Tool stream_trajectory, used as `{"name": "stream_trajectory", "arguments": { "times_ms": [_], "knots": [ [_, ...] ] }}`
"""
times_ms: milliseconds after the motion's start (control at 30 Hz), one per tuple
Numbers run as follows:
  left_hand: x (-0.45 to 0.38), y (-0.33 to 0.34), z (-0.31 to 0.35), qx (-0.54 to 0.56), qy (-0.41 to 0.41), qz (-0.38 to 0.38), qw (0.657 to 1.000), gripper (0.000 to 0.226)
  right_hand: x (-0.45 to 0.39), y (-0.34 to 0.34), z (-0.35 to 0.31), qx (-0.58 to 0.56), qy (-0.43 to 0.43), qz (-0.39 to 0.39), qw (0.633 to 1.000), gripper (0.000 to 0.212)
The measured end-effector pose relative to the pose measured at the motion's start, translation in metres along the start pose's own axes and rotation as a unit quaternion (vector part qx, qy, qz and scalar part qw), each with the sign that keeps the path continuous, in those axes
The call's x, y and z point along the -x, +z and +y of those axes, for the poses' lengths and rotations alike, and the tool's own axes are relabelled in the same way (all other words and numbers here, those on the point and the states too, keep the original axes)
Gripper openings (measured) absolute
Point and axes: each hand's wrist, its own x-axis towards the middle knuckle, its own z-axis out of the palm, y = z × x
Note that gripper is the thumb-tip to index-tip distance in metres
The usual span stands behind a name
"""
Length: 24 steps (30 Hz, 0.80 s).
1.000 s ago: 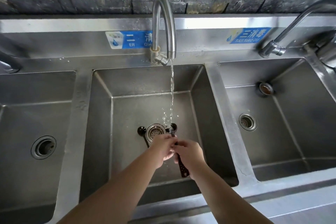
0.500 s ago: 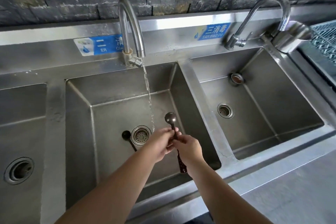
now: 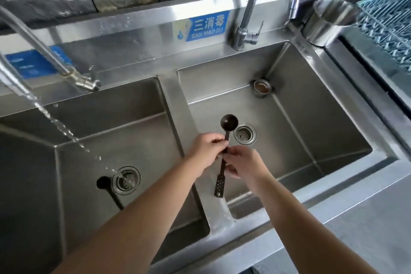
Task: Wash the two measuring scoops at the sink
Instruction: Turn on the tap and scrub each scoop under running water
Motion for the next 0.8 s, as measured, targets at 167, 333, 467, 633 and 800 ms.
{"name": "stream_trajectory", "arguments": {
  "times_ms": [167,333,467,633,800],
  "knots": [
    [-0.069,0.086,-0.009,-0.09,-0.037,-0.043,0.994,0.013,-0.08,-0.089,0.025,0.081,0.086,-0.001,0.993,0.021],
    [-0.13,0.136,-0.07,-0.237,-0.088,-0.061,0.966,0.012,-0.16,-0.107,0.087,0.135,0.21,-0.048,0.967,0.019],
    [-0.163,0.154,-0.12,-0.266,-0.143,-0.072,0.951,0.007,-0.202,-0.108,0.131,0.157,0.232,-0.058,0.958,0.015],
    [-0.18,0.164,-0.151,-0.326,-0.144,-0.047,0.933,0.018,-0.234,-0.101,0.165,0.206,0.238,-0.084,0.946,0.002],
    [-0.186,0.165,-0.167,-0.343,-0.134,-0.027,0.929,0.01,-0.248,-0.091,0.179,0.175,0.283,-0.054,0.942,0.006]
  ]
}}
